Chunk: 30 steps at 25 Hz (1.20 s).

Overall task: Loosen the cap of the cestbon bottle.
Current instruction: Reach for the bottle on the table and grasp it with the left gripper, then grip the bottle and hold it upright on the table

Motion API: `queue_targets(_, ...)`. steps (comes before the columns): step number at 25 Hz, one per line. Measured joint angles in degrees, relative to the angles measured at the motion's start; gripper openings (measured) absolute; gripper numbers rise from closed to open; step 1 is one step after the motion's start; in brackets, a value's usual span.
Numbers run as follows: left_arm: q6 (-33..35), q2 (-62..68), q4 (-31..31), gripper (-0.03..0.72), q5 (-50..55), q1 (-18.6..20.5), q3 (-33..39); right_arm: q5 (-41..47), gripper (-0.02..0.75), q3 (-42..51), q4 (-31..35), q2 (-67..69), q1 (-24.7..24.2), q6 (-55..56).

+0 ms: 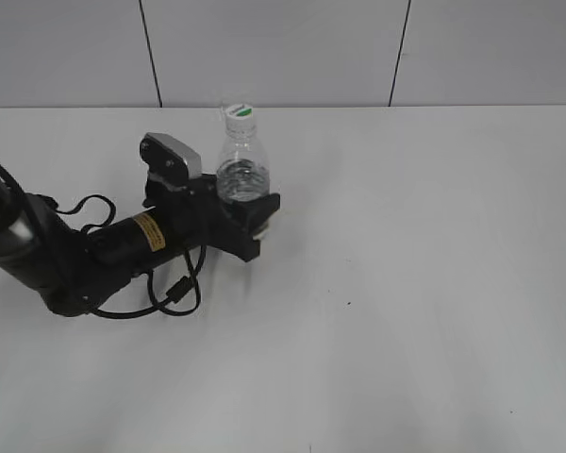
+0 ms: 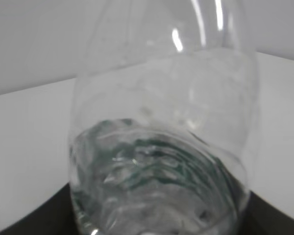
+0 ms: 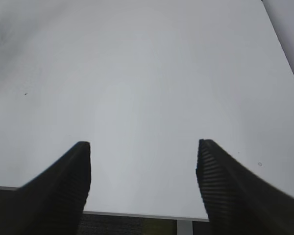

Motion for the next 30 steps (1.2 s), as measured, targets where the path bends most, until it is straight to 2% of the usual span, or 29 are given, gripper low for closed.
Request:
queue_targets(6, 0.0, -4.04, 20.43, 0.402, 1.29, -0.06, 0.75, 0.0, 0.516, 0.0, 0.0, 0.0, 0.0, 0.0)
queue_targets(10, -2.39, -4.24, 27.79, 0.402, 1.09, -0.44, 0.93, 0.0, 0.516, 0.0, 0.0, 0.0, 0.0, 0.0)
queue_targets(12, -3.02, -4.06, 27.94, 0.402, 1.23, -0.58, 1.12, 0.0, 0.516, 0.0, 0.0, 0.0, 0.0, 0.0)
queue_targets(17, -4.31, -3.14, 23.5, 0.402, 1.22, -0.69, 1.12, 0.0, 0.516, 0.0, 0.0, 0.0, 0.0, 0.0)
queue_targets(30, -4.93, -0.8, 22.18, 0.402, -1.48, -0.69, 0.89, 0.0, 0.516, 0.0, 0.0, 0.0, 0.0, 0.0)
